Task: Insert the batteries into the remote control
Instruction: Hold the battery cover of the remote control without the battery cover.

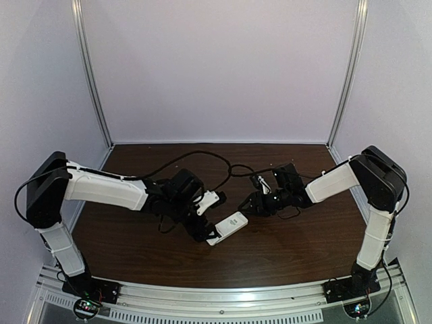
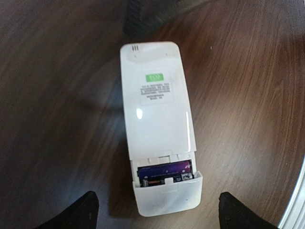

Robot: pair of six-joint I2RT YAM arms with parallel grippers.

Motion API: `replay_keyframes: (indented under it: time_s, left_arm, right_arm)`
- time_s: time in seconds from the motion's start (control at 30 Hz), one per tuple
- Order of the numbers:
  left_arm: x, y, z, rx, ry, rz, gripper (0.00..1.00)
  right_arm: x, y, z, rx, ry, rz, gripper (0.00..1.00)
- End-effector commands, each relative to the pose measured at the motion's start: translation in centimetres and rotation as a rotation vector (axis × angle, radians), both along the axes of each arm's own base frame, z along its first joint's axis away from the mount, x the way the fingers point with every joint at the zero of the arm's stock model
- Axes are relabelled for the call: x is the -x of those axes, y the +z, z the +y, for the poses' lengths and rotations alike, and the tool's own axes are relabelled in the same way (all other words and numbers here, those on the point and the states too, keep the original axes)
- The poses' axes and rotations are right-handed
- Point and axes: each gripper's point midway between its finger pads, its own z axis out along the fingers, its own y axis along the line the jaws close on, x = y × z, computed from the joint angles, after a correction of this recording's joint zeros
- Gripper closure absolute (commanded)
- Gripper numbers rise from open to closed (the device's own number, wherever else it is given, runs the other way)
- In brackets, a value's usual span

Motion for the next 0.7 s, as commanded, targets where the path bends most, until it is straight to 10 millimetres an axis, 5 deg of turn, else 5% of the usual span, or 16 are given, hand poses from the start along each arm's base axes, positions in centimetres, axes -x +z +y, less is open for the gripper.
replay_keyframes:
  time_s: [0.0,0.43,0.67]
  left_arm:
    - [-2.1,4.4,0.2,0.151,0.069,-0.085,0.13]
    - [-1.6,2.4,2.7,0.208,0.165,0.0,0.36]
    - [-1.8,3.3,4.4,0.272,0.265,-0.046,0.38]
  right_arm:
    - [-0.2,0.1,0.1,0.02,0.004,-0.024,0.5]
    - [1.6,6.1,1.2,-0.003,0.05,-0.176,0.59]
    - [4.1,6.4,2.6,0.208,0.108,-0.274,0.62]
